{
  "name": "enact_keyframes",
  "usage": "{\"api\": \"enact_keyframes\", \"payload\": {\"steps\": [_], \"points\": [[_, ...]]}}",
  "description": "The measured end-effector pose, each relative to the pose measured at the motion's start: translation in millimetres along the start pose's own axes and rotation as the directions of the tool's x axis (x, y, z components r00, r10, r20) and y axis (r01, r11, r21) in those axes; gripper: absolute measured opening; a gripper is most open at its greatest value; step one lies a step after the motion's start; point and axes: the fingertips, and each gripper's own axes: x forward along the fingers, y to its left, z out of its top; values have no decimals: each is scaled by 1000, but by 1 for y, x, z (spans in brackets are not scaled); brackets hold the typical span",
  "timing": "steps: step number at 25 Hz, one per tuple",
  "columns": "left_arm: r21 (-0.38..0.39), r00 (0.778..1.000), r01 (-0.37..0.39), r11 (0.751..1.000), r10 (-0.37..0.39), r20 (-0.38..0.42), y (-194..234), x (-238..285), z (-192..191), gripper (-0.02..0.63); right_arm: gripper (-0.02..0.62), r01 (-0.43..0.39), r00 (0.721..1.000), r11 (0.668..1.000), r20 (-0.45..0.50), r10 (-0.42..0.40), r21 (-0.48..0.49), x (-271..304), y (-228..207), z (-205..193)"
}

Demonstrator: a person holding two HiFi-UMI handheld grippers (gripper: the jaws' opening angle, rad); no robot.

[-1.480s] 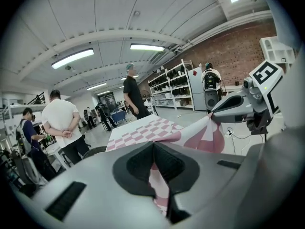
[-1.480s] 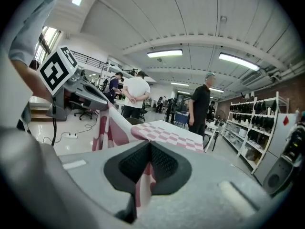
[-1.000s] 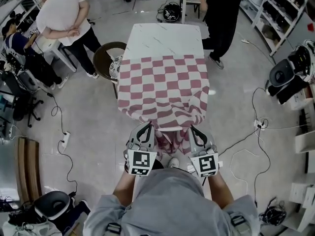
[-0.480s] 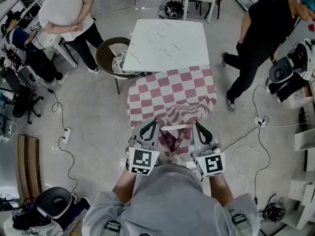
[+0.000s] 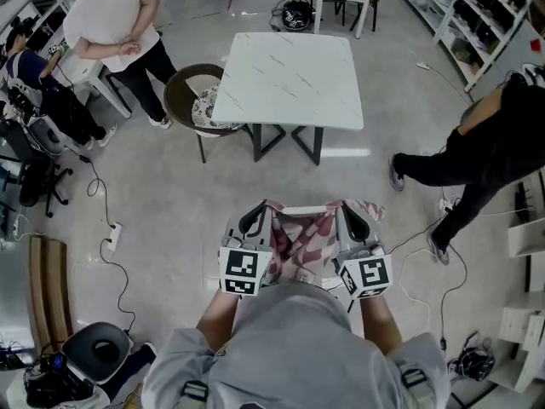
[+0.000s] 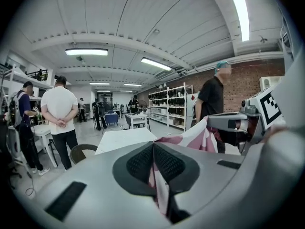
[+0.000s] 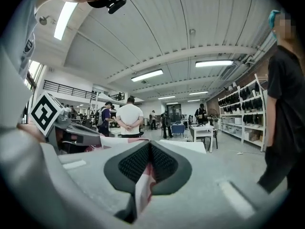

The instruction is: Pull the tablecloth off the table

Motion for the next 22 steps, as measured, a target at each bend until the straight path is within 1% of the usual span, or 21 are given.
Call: {"api": "enact_keyframes", "payload": {"steps": [3, 10, 18, 22], "points": [[-15, 1000, -10, 1000, 10, 6, 1, 0, -1, 6, 8, 25, 1000, 999, -17, -24, 46, -2, -8, -8], [-38, 999, -15, 999, 16, 32, 6, 8, 7, 6, 8, 52, 999, 996, 1, -52, 79, 5, -14, -2], [-52, 999, -16, 999, 18, 40, 10, 17, 10, 6, 6, 58, 998, 995, 14, -60, 82, 11, -18, 1], [-42, 999, -20, 999, 22, 46, 14, 20, 10, 6, 6, 57, 998, 995, 13, -58, 77, 17, -18, 0]]}}
